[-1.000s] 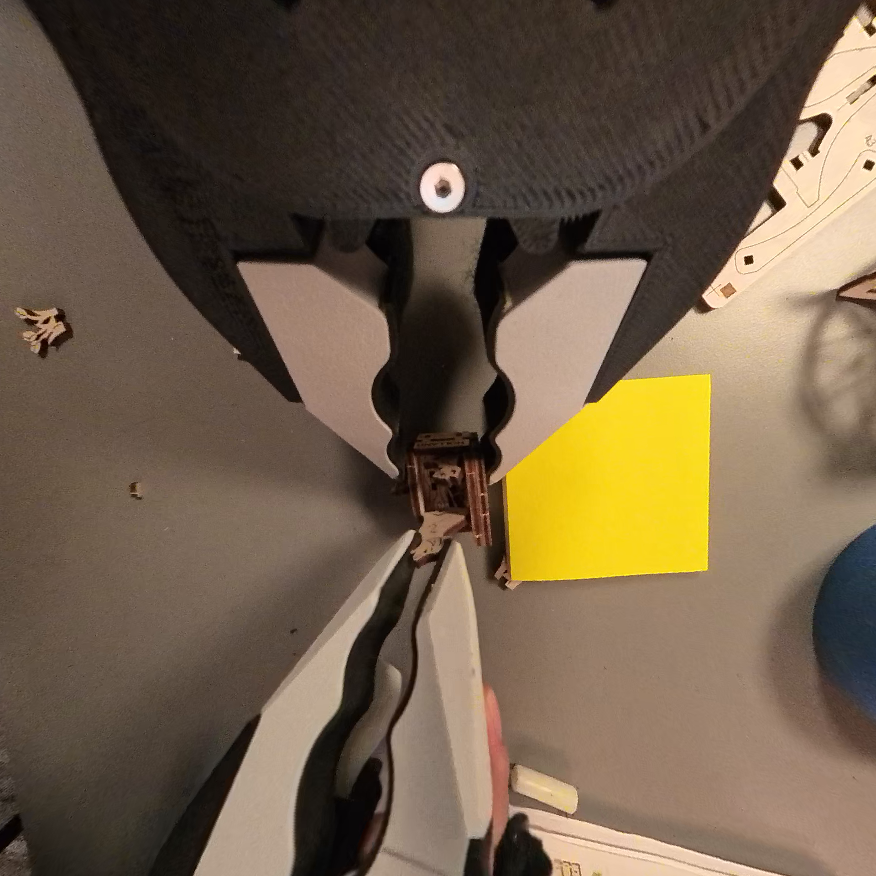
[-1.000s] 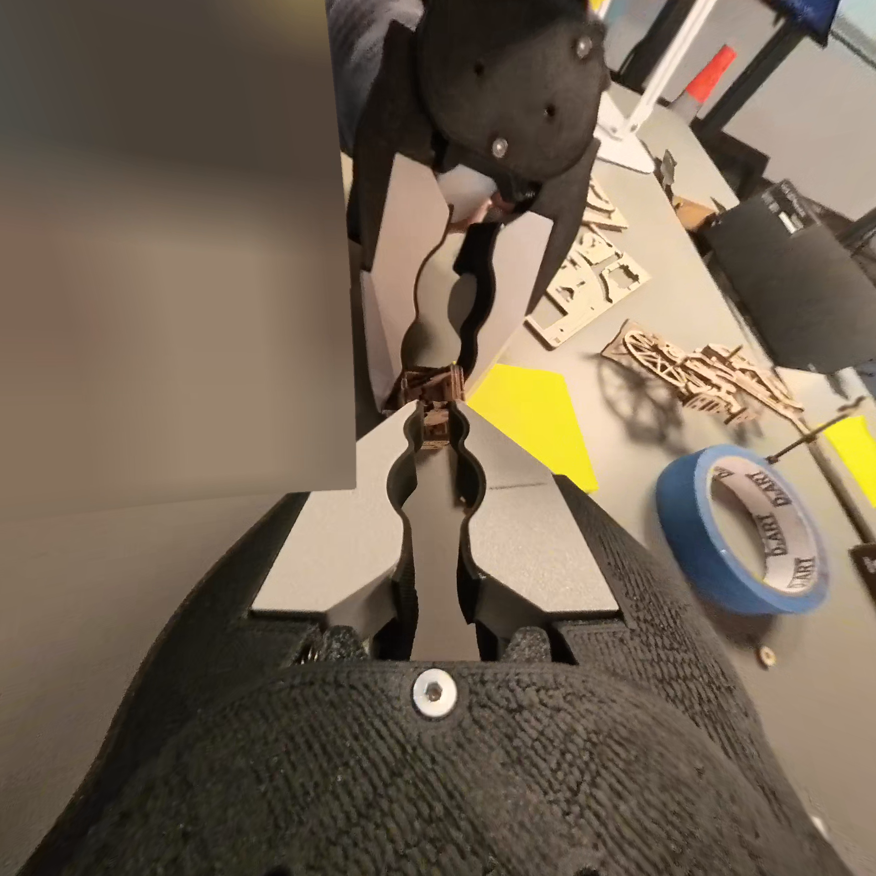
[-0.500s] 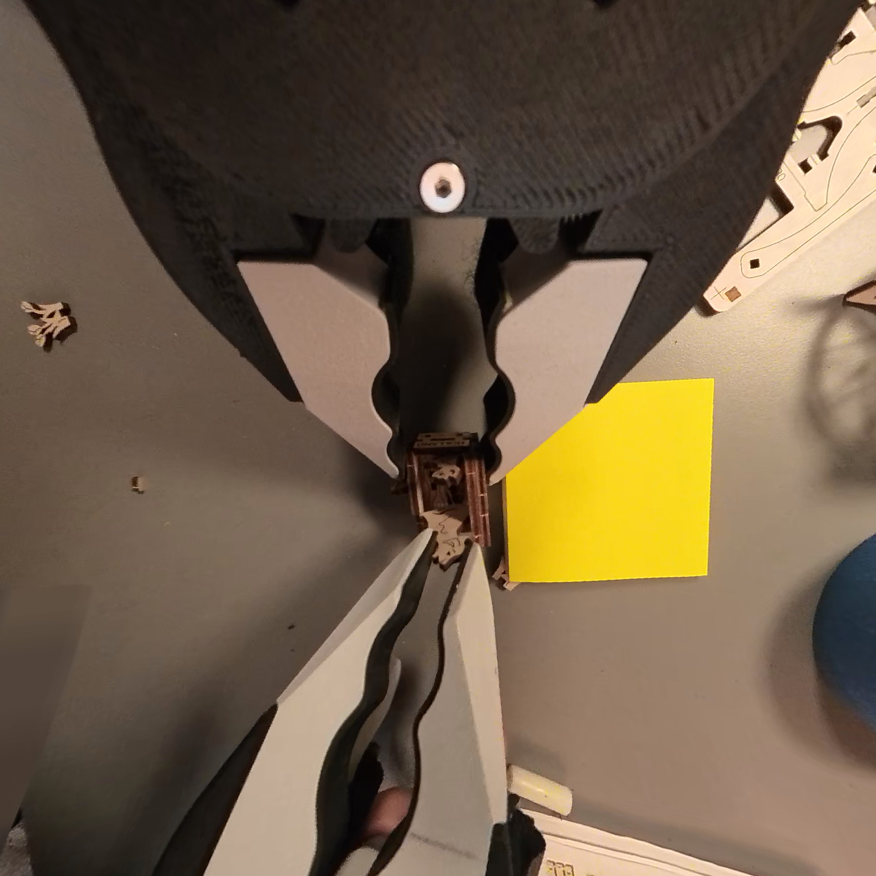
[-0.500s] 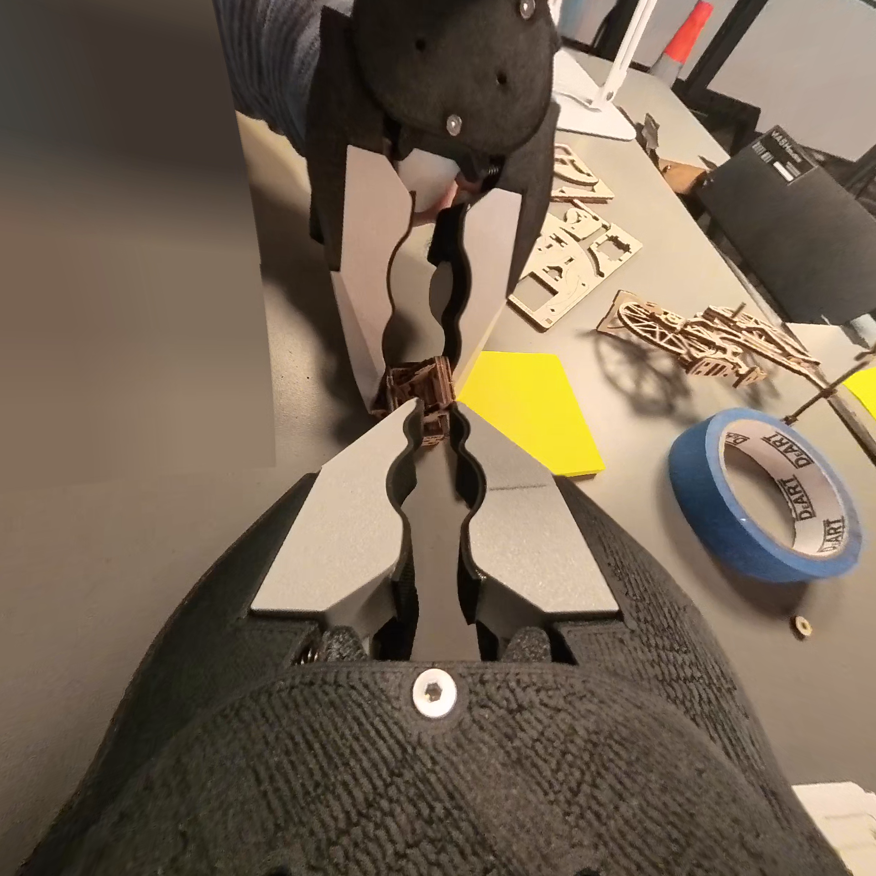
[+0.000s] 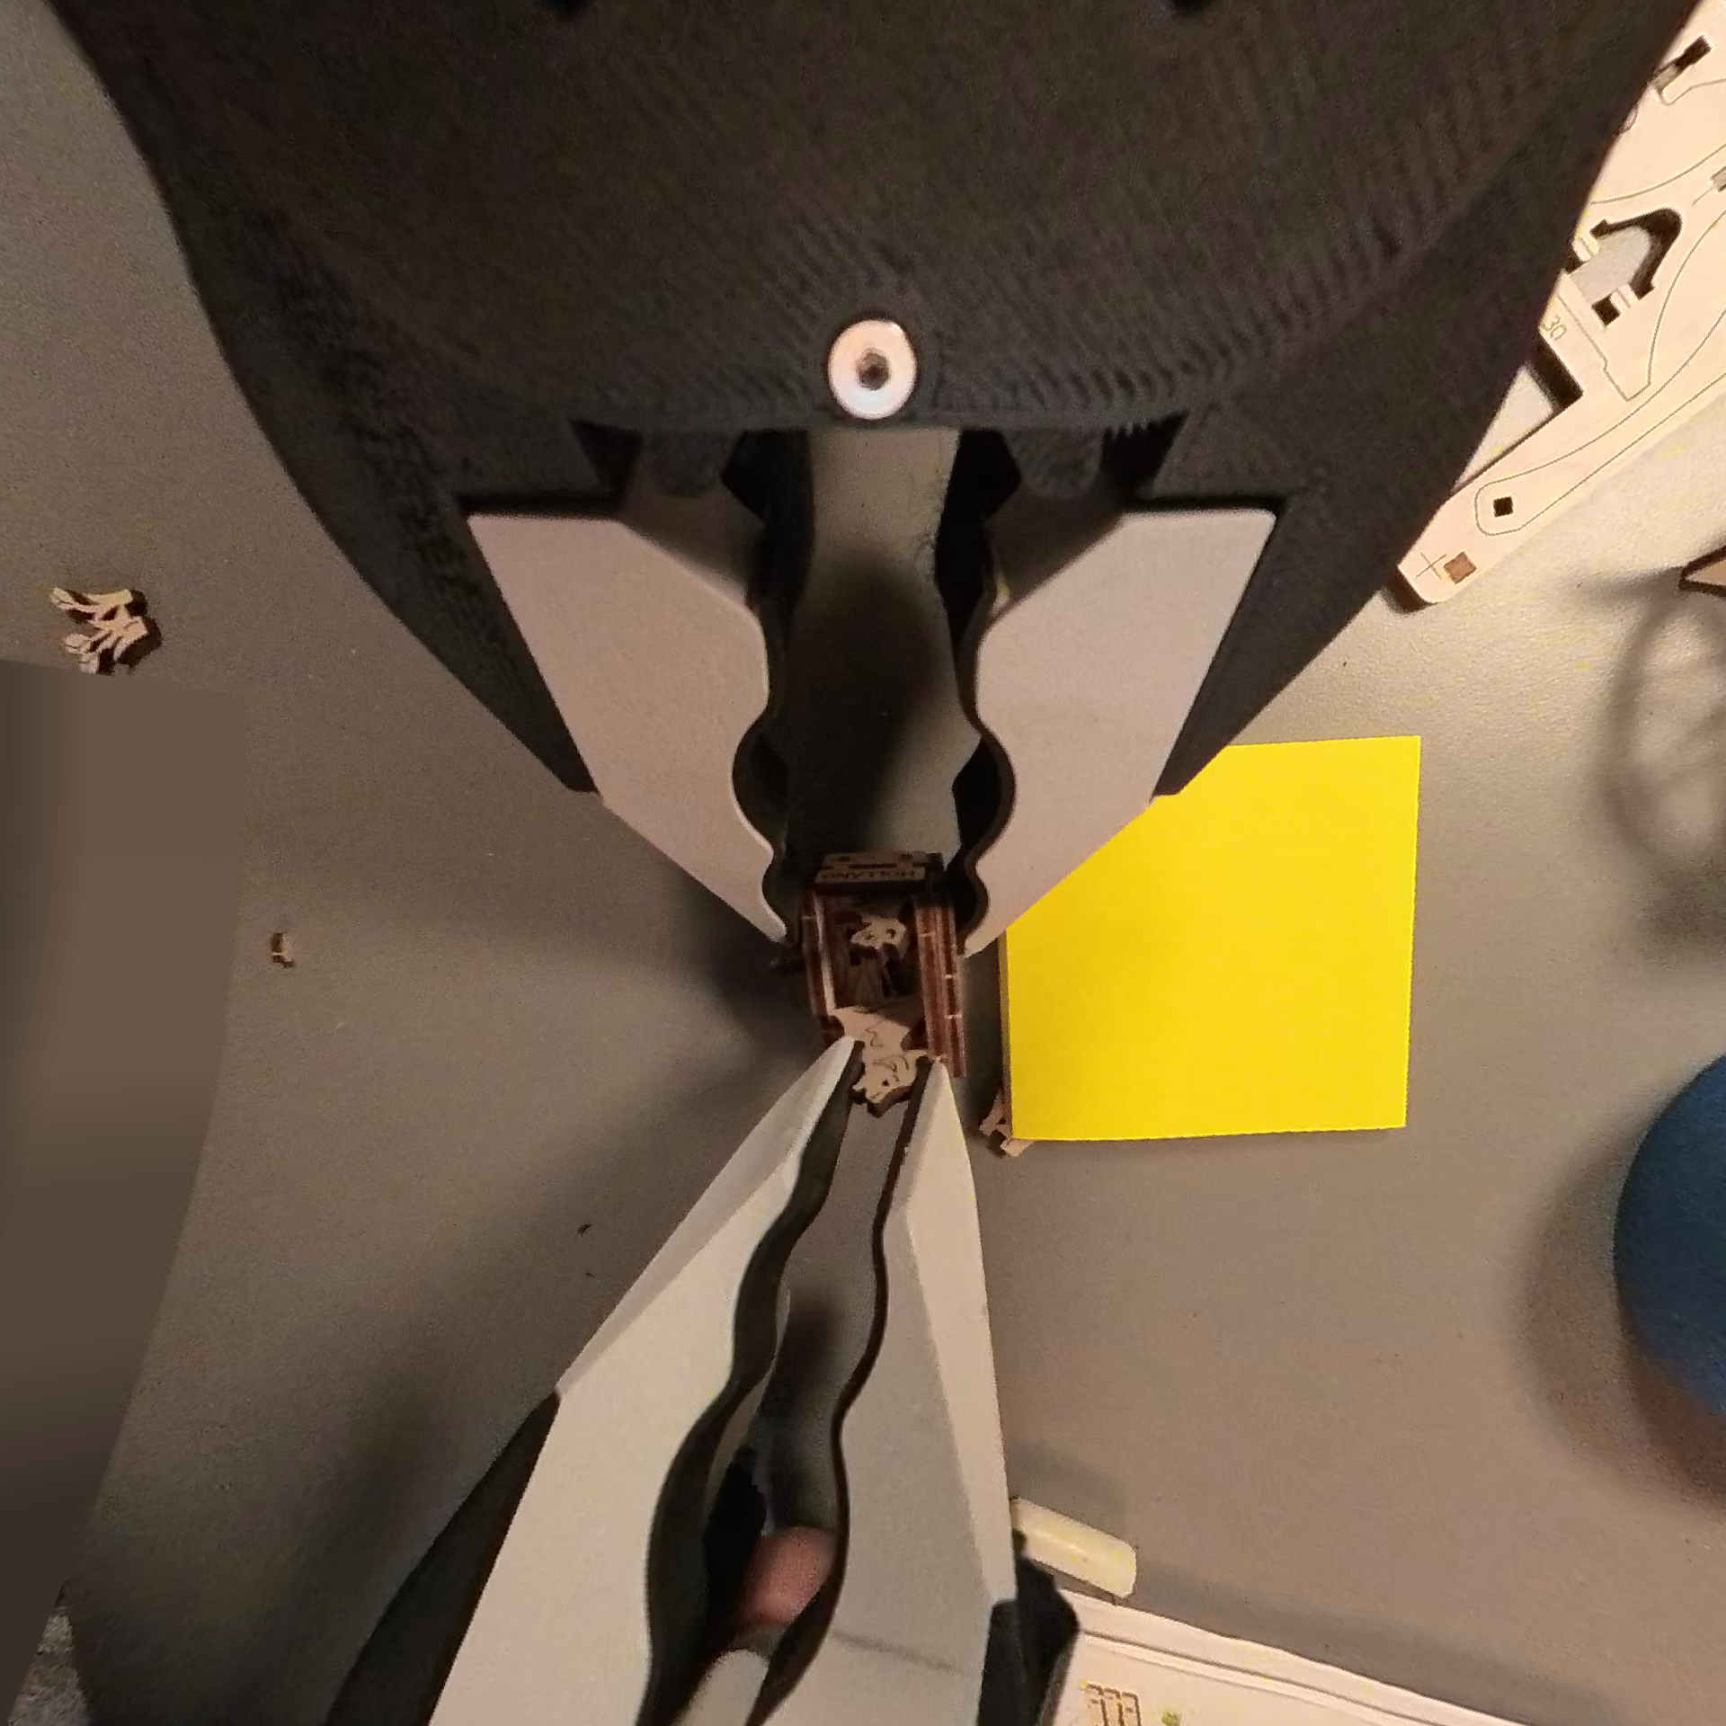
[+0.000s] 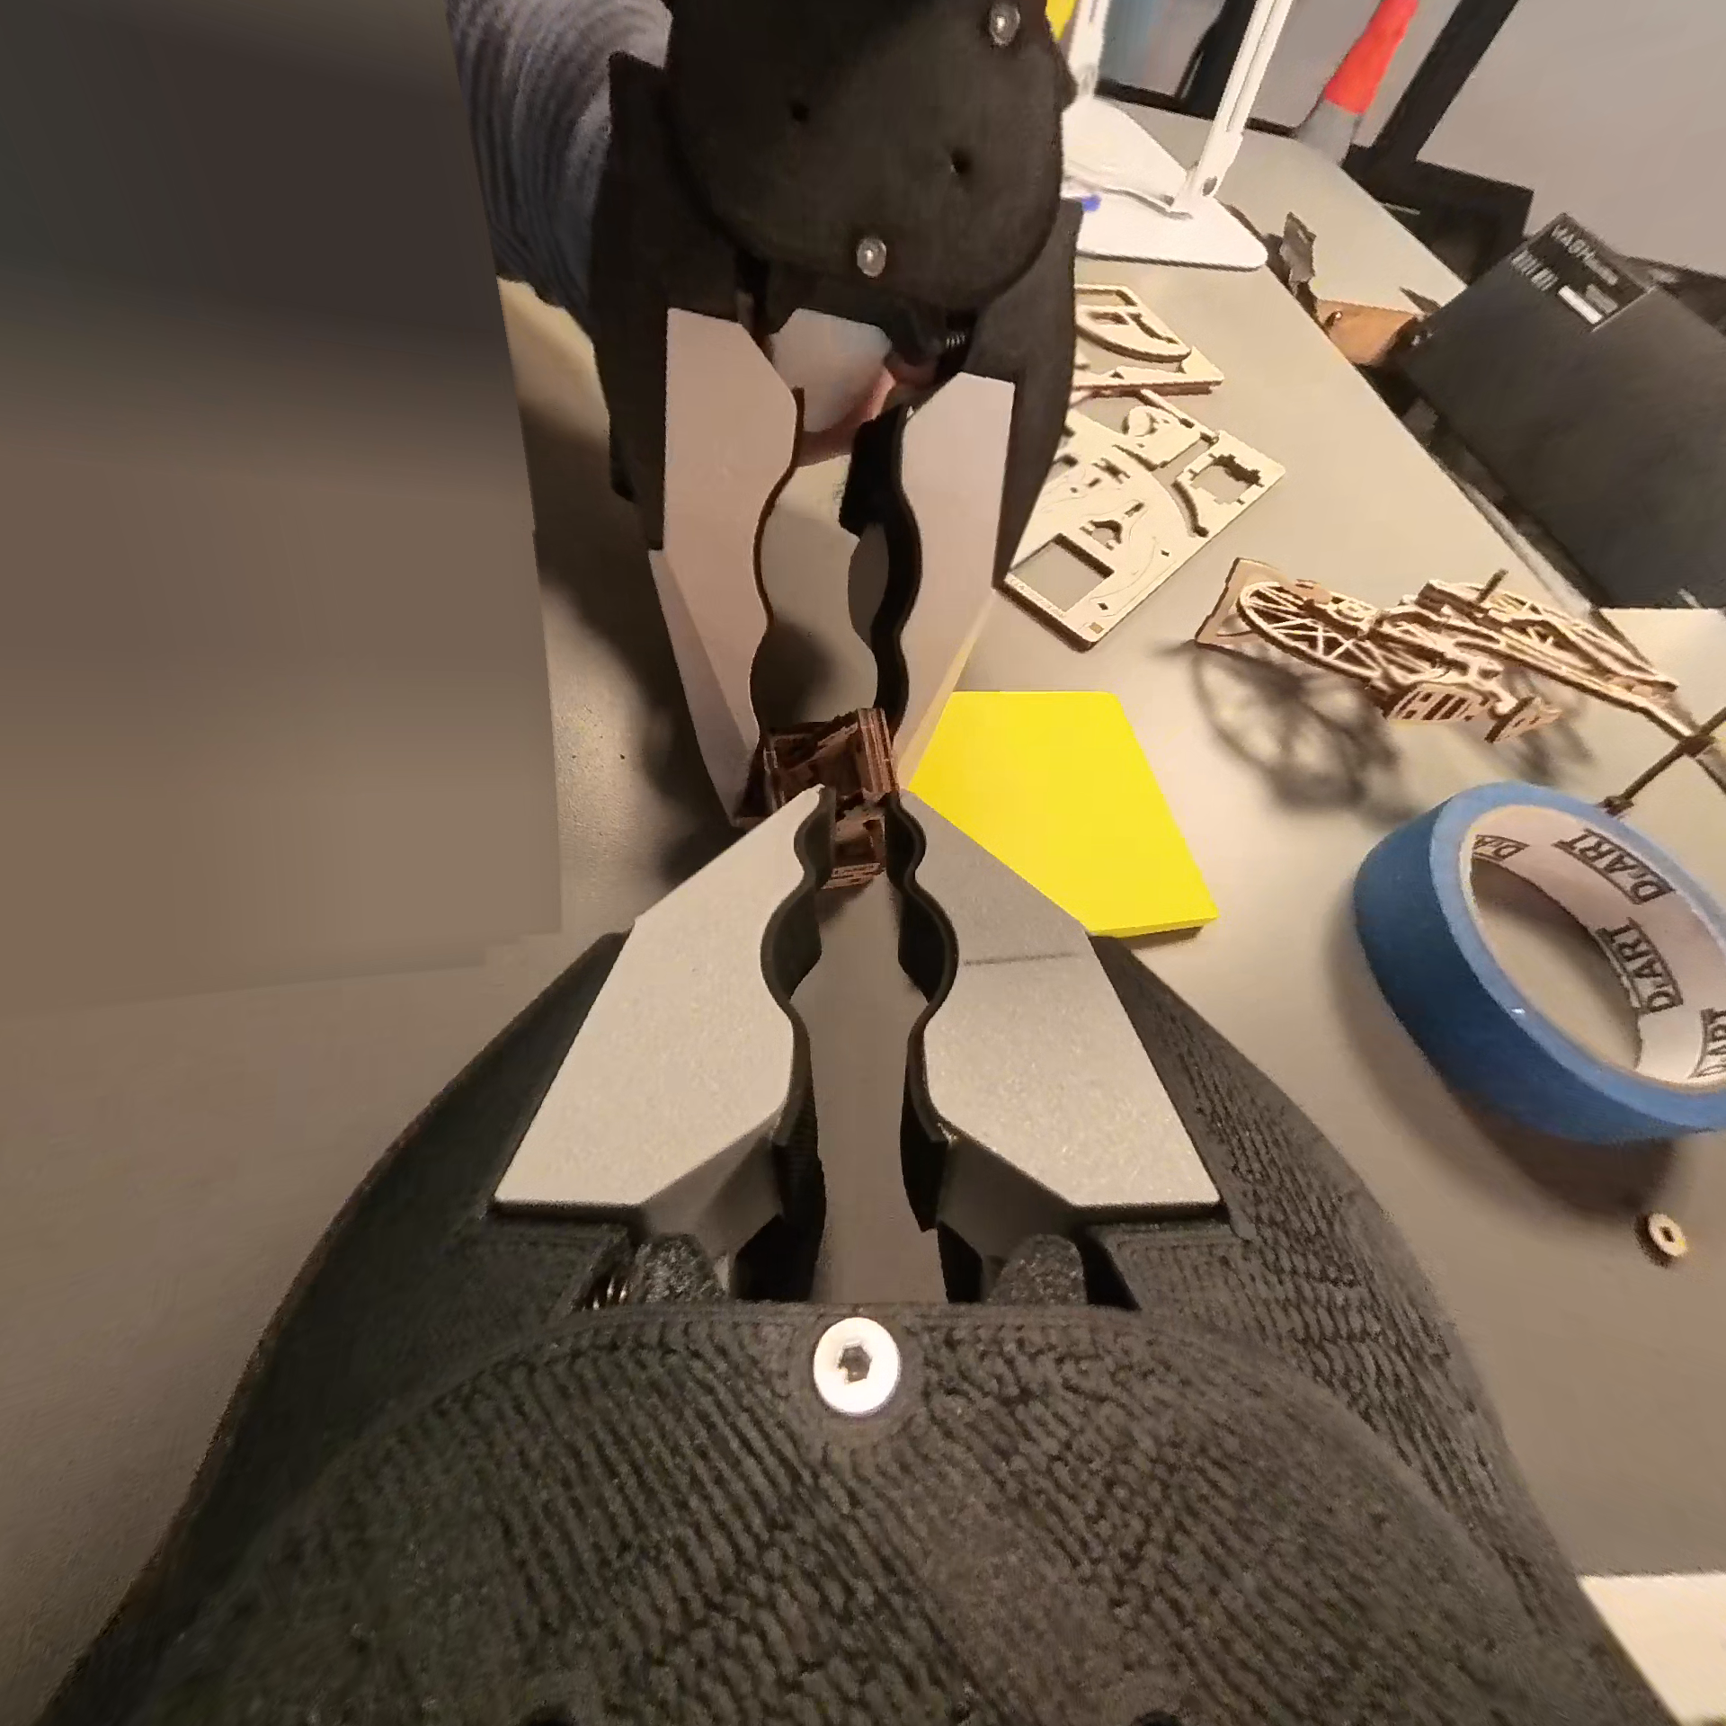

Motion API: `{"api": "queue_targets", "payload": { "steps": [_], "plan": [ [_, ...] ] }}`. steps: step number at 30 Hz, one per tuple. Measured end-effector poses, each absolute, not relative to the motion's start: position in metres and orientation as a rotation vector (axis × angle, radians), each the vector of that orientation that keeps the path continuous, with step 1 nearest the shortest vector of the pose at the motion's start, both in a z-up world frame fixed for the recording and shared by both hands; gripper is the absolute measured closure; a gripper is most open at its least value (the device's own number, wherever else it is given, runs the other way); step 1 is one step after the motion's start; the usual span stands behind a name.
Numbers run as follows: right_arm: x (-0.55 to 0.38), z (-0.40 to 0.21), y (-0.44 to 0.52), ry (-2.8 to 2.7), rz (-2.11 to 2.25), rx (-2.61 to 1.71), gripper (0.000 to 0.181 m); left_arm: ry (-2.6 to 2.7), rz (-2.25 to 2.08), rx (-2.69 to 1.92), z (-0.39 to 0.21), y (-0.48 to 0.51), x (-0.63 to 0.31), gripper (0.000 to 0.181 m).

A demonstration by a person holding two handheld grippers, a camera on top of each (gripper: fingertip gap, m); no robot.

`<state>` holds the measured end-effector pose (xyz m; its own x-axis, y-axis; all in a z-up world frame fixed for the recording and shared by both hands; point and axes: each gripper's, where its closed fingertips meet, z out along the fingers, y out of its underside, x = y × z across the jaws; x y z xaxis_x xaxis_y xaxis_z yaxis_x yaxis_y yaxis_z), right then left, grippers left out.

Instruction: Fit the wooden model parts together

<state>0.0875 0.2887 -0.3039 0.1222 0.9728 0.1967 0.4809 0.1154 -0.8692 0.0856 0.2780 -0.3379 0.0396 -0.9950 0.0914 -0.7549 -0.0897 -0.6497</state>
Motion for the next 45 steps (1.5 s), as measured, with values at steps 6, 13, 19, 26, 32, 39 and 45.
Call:
{"api": "queue_targets", "payload": {
  "steps": [6,13,19,26,32,39,45],
  "plan": [
    [0.0889,-0.3035,0.2871,-1.534,0.619,-1.434,0.173,1.749,-0.775,-1.905,-0.3379,0.2776,0.0862,0.152],
    [0.0895,-0.3042,0.2872,-1.538,0.623,-1.427,0.173,1.75,-0.777,-1.904,-0.3379,0.2771,0.0865,0.152],
    [0.0893,-0.3047,0.2886,-1.514,0.627,-1.48,0.173,1.753,-0.772,-1.899,-0.3378,0.2773,0.0865,0.152],
    [0.0907,-0.305,0.2879,-1.55,0.579,-1.421,0.173,1.751,-0.783,-1.897,-0.3379,0.2773,0.0863,0.152],
    [0.0907,-0.3045,0.2873,-1.53,0.639,-1.438,0.173,1.753,-0.782,-1.896,-0.3379,0.2772,0.0863,0.152],
    [0.0945,-0.3066,0.2881,-1.533,0.656,-1.469,0.173,1.75,-0.788,-1.895,-0.3377,0.2771,0.0864,0.152],
    [0.0922,-0.3058,0.288,-1.528,0.65,-1.466,0.173,1.748,-0.791,-1.895,-0.3377,0.2772,0.0863,0.153]
  ]
}}
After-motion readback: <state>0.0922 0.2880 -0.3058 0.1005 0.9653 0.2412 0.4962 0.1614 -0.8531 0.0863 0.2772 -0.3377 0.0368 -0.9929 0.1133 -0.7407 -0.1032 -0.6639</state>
